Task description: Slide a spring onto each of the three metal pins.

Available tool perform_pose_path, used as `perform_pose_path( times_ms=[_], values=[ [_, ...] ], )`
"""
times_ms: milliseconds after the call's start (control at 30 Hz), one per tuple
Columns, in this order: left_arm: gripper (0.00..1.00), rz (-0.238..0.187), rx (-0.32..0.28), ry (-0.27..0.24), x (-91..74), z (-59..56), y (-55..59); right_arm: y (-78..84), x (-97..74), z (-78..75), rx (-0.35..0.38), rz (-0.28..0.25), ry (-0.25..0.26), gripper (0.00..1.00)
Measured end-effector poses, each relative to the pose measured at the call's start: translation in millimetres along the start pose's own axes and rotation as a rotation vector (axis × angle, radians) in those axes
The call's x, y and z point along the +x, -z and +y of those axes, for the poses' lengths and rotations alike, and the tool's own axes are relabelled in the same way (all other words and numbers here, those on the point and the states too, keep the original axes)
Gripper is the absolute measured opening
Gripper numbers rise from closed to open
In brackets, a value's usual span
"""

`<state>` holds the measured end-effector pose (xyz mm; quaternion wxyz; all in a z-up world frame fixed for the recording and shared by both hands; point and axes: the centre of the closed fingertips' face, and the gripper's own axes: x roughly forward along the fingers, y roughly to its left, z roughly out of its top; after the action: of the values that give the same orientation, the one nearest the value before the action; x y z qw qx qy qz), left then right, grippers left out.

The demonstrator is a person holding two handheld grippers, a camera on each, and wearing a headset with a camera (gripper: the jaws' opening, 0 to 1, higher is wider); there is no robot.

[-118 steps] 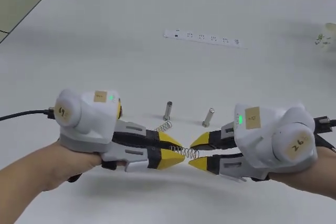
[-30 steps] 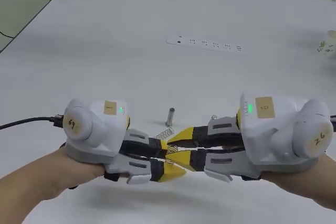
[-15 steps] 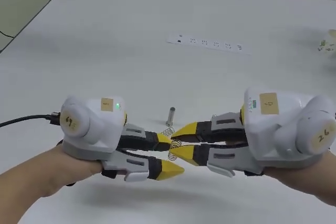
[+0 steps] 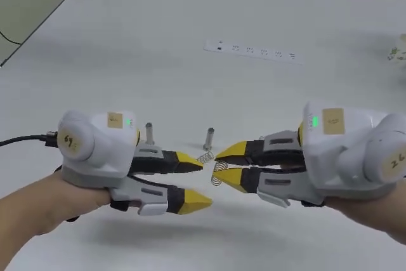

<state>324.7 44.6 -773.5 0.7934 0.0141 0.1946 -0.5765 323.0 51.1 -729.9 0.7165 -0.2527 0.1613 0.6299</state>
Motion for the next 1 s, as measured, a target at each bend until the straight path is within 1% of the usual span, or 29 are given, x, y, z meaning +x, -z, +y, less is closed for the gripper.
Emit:
perform_pose_path(
  times_ms=[67,133,233,333,467,533,700,767,867,1000],
  values=[
    [0.34,0.001,0.002,-0.006,-1.6,0.8,1.1,0.9,-0.4,-1.3,0.003,-0.001,0.007,0.07],
    [0.35,0.004,-0.011,-0.005,-3.3,0.8,3.0,1.2,-0.6,-1.5,0.009,-0.003,0.01,0.07],
    [0.38,0.005,-0.007,-0.004,-5.0,-0.5,5.2,2.6,-1.0,-2.3,0.007,0.001,0.019,0.07],
    [0.45,0.011,-0.006,-0.005,-5.9,-1.1,7.2,4.3,-1.8,-4.1,0.011,0.003,0.028,0.07],
    [0.53,0.037,0.01,0.008,-9.2,-2.9,10.5,5.4,-3.5,-6.3,0.01,0.005,0.039,0.07],
    [0.57,0.046,0.019,0.01,-13.7,-2.4,12.4,5.6,-4.2,-6.9,0.01,0.007,0.043,0.07],
    [0.62,0.059,0.014,-0.008,-27.1,3.1,19.1,9.5,-6.3,-10.1,0.012,0.013,0.057,0.07],
    [0.66,0.057,0.0,-0.016,-32.2,4.8,19.5,10.4,-7.1,-11.5,0.011,0.015,0.063,0.07],
    [0.73,0.059,-0.005,-0.027,-38.8,6.7,21.0,11.6,-8.2,-13.8,0.015,0.016,0.071,0.07],
    [0.78,0.061,-0.008,-0.047,-46.0,11.4,20.9,14.1,-9.3,-16.5,0.022,0.02,0.081,0.07]
  ],
)
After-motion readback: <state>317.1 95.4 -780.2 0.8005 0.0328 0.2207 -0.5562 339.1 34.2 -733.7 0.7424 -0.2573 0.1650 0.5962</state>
